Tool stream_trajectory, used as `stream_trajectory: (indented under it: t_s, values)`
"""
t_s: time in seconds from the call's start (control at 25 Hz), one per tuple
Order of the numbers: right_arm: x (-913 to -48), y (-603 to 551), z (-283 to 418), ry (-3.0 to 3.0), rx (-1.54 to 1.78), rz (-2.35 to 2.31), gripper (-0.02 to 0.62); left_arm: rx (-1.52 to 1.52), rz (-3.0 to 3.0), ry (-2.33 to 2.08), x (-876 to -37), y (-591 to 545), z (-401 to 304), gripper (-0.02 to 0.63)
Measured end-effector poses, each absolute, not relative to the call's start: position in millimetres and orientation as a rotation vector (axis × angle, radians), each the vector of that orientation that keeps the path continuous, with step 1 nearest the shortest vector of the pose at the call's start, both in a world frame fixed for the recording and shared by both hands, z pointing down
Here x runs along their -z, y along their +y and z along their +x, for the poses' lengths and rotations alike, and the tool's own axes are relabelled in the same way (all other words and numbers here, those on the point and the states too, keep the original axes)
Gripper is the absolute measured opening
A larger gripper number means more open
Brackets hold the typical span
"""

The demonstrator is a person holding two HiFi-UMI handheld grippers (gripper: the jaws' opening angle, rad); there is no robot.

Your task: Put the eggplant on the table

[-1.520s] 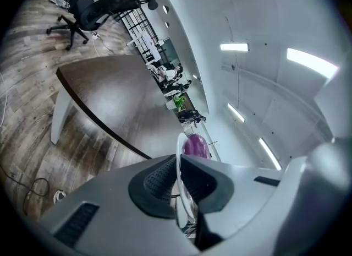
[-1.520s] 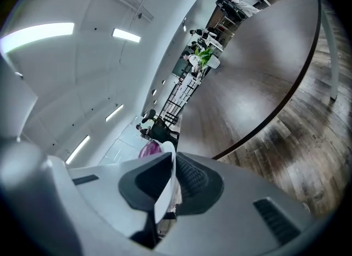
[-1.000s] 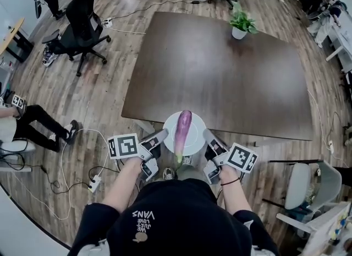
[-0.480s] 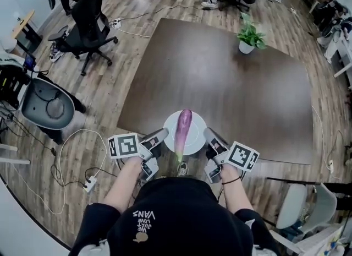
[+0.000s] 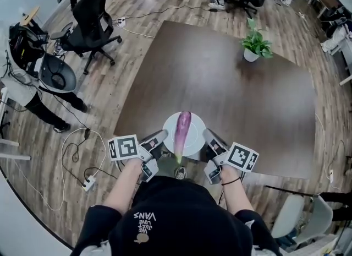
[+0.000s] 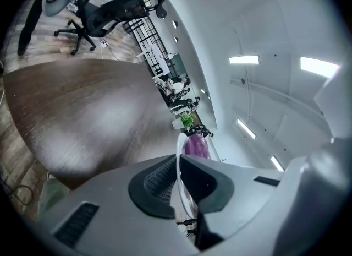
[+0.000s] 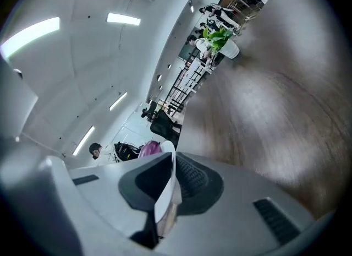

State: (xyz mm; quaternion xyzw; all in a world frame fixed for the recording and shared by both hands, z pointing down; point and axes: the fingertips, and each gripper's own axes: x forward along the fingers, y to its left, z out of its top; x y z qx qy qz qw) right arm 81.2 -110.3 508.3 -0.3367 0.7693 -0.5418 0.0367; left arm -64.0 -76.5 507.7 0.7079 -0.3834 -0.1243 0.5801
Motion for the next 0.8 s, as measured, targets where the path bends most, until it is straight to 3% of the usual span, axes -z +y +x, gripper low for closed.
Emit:
stream_trajectory:
  t_s: [0.8]
  values:
    - [-522.1, -200.8, 64.9, 2.302, 1.644, -1.136, 0.031, 0.228, 1.694, -0.843, -516.9, -177.3, -82.9, 0.025]
